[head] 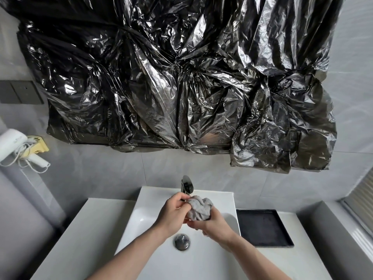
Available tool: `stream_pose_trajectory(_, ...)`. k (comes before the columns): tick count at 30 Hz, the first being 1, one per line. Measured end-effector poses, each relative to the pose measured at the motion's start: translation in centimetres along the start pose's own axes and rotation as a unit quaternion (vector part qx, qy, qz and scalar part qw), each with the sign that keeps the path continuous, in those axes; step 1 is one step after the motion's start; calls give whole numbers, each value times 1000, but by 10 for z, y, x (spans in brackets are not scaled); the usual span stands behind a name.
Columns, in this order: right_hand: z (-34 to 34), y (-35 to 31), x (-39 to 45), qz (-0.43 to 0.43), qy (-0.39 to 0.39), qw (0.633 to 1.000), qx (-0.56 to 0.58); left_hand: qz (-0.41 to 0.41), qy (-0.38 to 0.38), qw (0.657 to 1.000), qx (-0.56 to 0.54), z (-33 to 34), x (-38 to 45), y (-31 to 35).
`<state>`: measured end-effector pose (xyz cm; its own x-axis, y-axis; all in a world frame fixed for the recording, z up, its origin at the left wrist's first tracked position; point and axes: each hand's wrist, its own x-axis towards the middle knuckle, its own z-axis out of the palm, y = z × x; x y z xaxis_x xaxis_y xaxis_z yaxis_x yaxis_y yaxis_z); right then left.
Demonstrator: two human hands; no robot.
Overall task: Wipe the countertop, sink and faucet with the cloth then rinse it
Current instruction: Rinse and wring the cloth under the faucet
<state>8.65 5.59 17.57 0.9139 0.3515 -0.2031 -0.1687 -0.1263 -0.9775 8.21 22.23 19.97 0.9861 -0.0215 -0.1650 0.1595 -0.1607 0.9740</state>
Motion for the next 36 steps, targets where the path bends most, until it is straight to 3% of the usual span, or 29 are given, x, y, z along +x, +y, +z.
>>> stream_pose_trajectory(4, 3, -9, 7, -24, -48, 997, -53, 42, 40, 978, 202, -10, 5, -6)
stream_pose_trajectory(7, 2, -16, 9, 35, -53, 995, -81, 83, 64, 966, 236, -22, 5, -6)
stream_pose_trajectory(9, -4, -19, 13, 86, -43, 991, -93, 172, 28, 949, 264, -30, -4, -2)
stream_pose_trajectory(10, -8, -20, 16, 106, -45, 989, -93, 227, -10, 923, 312, -34, -8, 0)
stream_pose_trajectory(13, -14, -27, 22, 136, -100, 977, -127, 332, -133, 790, 498, -37, -15, 1)
stream_pose_trajectory(14, -14, -30, 23, 138, -132, 969, -159, 341, -158, 757, 535, -37, -12, -5)
stream_pose_trajectory(16, -9, -35, 25, 137, -196, 943, -229, 321, -168, 724, 587, -34, -1, -19)
stream_pose_trajectory(18, 0, -39, 29, 158, -219, 918, -291, 289, -135, 717, 620, -29, 10, -27)
stream_pose_trajectory(22, 13, -37, 37, 178, -144, 895, -383, 226, -78, 706, 666, -14, 22, -13)
stream_pose_trajectory(27, 20, -28, 38, 73, -50, 817, -570, 122, -95, 676, 720, -6, 35, -7)
stream_pose_trajectory(32, 14, -15, 37, -41, -10, 759, -650, -39, -256, 731, 632, 0, 41, -7)
stream_pose_trajectory(36, 11, 0, 38, -95, 14, 775, -625, -126, -239, 821, 503, 0, 41, -9)
